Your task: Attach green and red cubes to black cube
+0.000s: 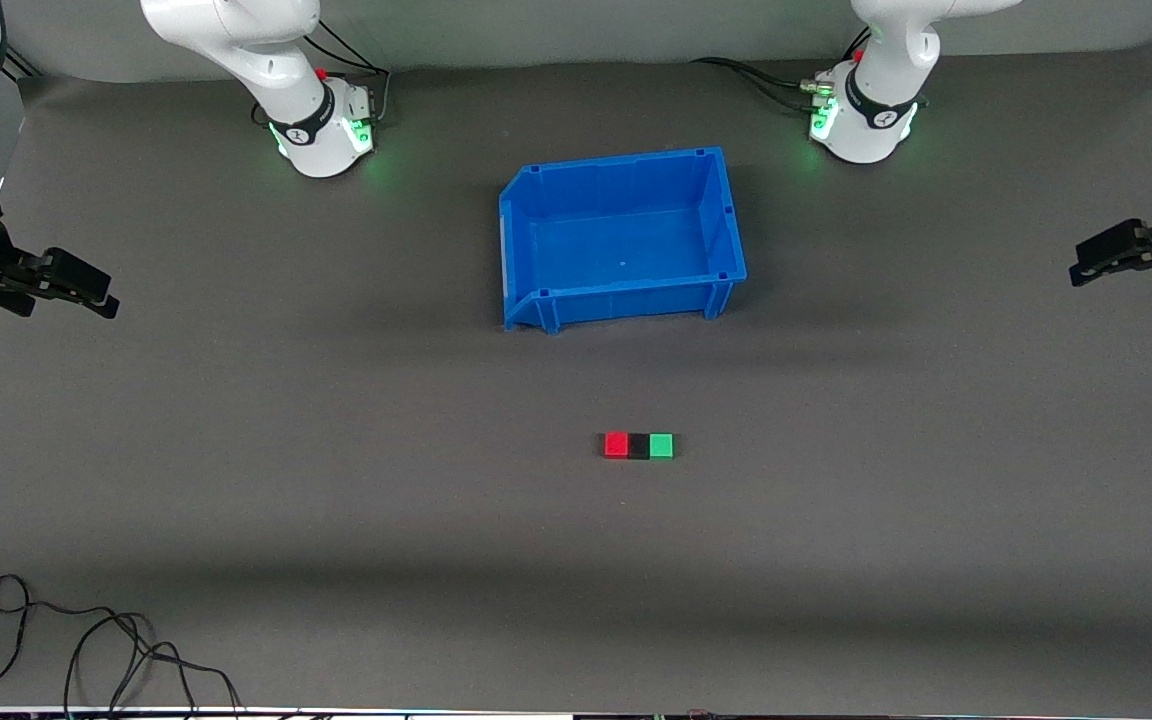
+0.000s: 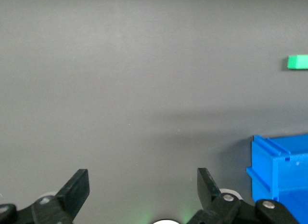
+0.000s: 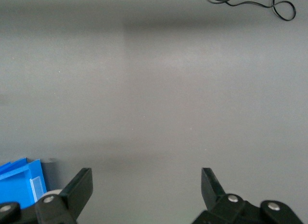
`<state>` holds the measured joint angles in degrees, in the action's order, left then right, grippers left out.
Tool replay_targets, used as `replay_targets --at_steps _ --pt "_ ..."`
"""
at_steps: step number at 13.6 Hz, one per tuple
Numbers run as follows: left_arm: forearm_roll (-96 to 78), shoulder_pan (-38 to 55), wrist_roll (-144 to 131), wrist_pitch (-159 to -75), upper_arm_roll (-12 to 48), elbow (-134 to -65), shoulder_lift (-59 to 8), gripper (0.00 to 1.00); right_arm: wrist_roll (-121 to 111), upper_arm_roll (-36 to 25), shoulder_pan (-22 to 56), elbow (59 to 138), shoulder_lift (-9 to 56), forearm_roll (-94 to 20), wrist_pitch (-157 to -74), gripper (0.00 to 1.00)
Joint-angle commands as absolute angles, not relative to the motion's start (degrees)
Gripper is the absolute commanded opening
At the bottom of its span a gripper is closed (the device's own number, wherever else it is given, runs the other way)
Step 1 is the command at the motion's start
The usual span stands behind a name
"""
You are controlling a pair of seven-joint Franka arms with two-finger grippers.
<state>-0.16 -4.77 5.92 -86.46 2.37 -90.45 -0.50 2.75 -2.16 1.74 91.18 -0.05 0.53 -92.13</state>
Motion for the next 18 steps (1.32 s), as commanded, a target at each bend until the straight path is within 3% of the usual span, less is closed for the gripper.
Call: replay_targets --at_steps 1,18 --pt "0.1 -4.4 10.7 -83.6 2.9 -88.8 -0.4 1.0 -0.8 -3.1 1.5 92.4 -1.1 1.1 -92.3 1.0" --pt "-0.1 -4.9 13.7 -84.6 2.5 -89.6 0.1 0.98 0.0 -2.2 0.8 92.1 -0.5 -0.4 -90.2 1.0"
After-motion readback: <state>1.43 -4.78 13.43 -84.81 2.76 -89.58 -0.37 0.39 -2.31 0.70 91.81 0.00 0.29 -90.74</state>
